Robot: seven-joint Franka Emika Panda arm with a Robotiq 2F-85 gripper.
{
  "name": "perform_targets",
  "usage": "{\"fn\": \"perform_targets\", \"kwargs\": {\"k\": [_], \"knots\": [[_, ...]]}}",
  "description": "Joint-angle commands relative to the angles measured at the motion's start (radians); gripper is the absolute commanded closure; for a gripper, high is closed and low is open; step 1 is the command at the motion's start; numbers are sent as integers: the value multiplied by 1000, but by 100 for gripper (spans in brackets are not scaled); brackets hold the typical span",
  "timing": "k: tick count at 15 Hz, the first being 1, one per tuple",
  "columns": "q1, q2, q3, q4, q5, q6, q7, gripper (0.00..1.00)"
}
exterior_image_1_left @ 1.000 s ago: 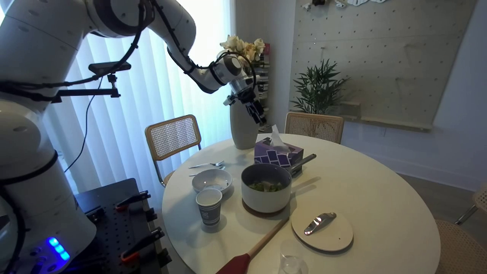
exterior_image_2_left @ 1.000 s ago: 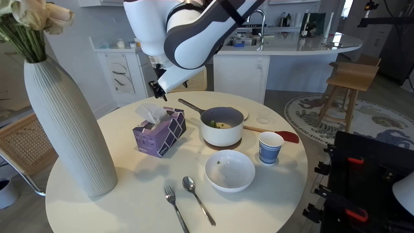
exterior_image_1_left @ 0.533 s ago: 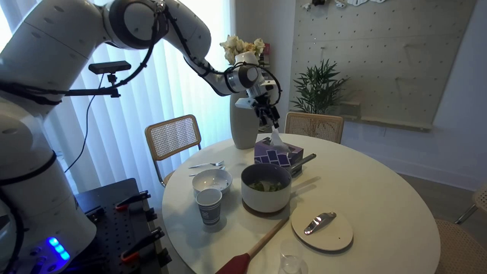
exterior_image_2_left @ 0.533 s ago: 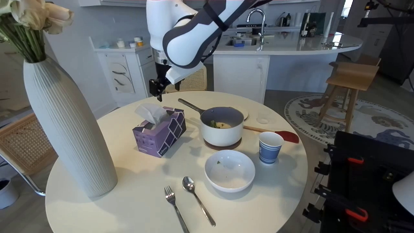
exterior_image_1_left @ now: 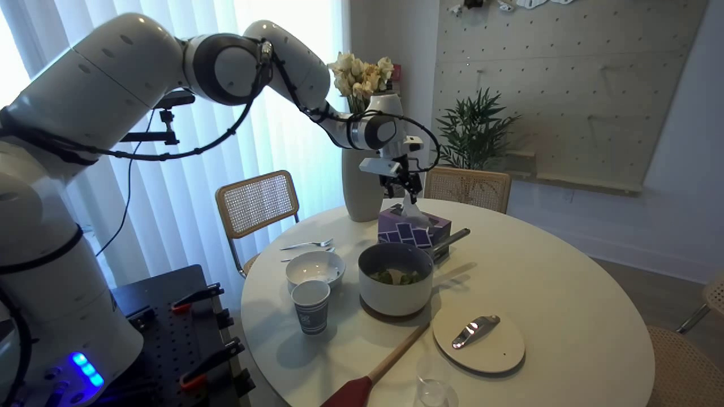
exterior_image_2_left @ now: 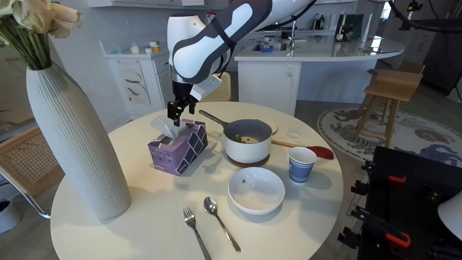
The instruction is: Pull out a tissue from the box and place it on the table
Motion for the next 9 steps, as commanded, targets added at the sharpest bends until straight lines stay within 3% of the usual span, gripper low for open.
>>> {"fn": "perform_targets", "kwargs": {"k": [1,2,4,9], "knots": [[19,77,-20,131,-3,-84,-79,0],[25,92,-28,153,-6,-91,-82,25],[31,117,-37,192,-11,-102,-88,34],[36,160,-43,265,-7,-128,-92,73]]}}
